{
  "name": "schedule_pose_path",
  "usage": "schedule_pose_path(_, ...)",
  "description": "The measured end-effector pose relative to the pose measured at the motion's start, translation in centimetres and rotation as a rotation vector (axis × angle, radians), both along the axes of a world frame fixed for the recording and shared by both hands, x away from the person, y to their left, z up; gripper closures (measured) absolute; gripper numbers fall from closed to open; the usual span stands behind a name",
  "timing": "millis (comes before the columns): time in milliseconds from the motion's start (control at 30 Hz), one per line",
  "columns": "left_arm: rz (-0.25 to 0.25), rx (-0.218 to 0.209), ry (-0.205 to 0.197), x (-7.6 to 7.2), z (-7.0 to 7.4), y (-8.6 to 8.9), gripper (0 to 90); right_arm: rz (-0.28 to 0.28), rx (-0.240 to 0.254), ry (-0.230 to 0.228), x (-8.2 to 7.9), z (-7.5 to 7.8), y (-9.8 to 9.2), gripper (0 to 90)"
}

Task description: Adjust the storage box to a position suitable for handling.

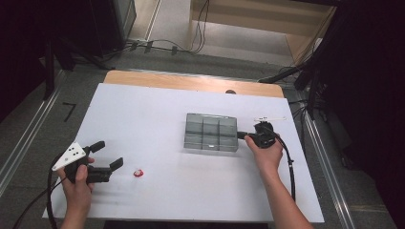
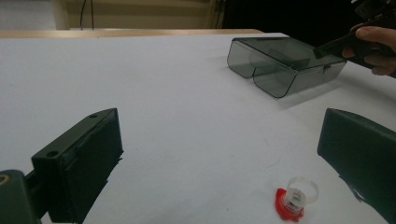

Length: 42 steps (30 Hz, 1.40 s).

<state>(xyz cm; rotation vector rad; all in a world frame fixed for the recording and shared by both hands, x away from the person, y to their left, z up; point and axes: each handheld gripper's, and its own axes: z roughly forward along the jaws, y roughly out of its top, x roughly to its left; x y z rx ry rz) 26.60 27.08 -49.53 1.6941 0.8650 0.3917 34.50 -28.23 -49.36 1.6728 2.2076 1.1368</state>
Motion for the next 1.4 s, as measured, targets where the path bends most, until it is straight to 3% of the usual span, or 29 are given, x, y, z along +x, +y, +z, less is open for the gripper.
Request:
schedule_pose_path(633, -0.002, 0.001, 0.003, 0.0, 0.0, 0.0, 0.0, 0.049, 0.009, -0.013, 0.4, 0.1, 3.1, 88.4)
schedule_pose_path(1400, -0.006, -0.001, 0.008, 0.1, 0.0, 0.0, 0.0, 0.059, 0.013, -0.021, 0.4, 0.1, 4.8, 88.4)
